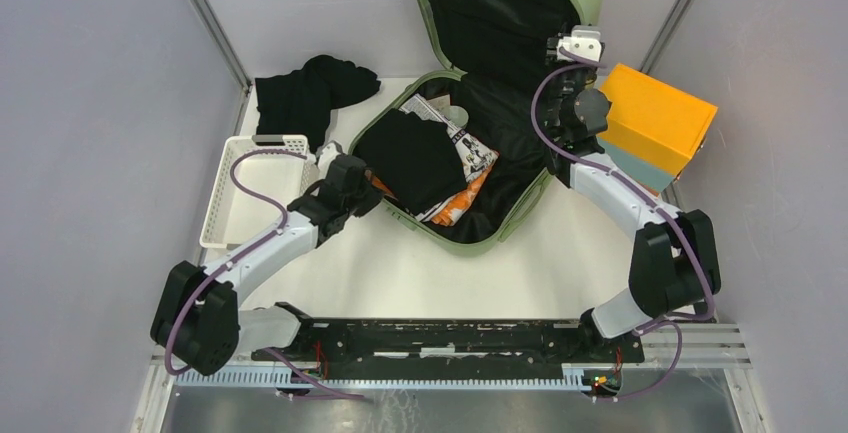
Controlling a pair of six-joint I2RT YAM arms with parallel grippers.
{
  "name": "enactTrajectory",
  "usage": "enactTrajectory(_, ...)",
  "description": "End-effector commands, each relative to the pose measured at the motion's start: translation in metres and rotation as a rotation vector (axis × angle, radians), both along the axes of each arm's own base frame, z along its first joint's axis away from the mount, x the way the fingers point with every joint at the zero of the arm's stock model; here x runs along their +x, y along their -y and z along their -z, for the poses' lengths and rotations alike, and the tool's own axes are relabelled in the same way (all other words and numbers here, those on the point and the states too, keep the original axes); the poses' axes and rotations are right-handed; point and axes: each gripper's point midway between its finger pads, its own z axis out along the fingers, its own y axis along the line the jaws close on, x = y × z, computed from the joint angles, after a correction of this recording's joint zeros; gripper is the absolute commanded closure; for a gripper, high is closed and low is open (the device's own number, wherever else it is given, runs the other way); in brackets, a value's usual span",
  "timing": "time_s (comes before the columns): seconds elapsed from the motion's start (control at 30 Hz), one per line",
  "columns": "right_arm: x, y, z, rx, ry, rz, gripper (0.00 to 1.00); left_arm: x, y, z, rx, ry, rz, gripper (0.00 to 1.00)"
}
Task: Open, take out, and arrange the luggage
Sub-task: Open the luggage at the center of the board.
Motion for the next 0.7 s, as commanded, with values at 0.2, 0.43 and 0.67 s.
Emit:
enactTrajectory(0.2, 0.010, 0.007, 0.003, 0.005, -0.074, 0.003, 0.32, -0.036, 0.032, 0.006, -0.108, -0.049, 0.142, 0.92)
enactTrajectory(0.43, -0.009, -0.009, 0.000, -0.082, -0.075, -0.107, 0.06, -0.040, 0.030, -0.012, -0.115, -0.012, 0.150, 0.72)
enactTrajectory(0.67, -0.019, -0.012, 0.004, -0.099, -0.113, -0.150, 0.02, -0.048, 0.019, -0.042, -0.094, 0.060, 0.168, 0.38)
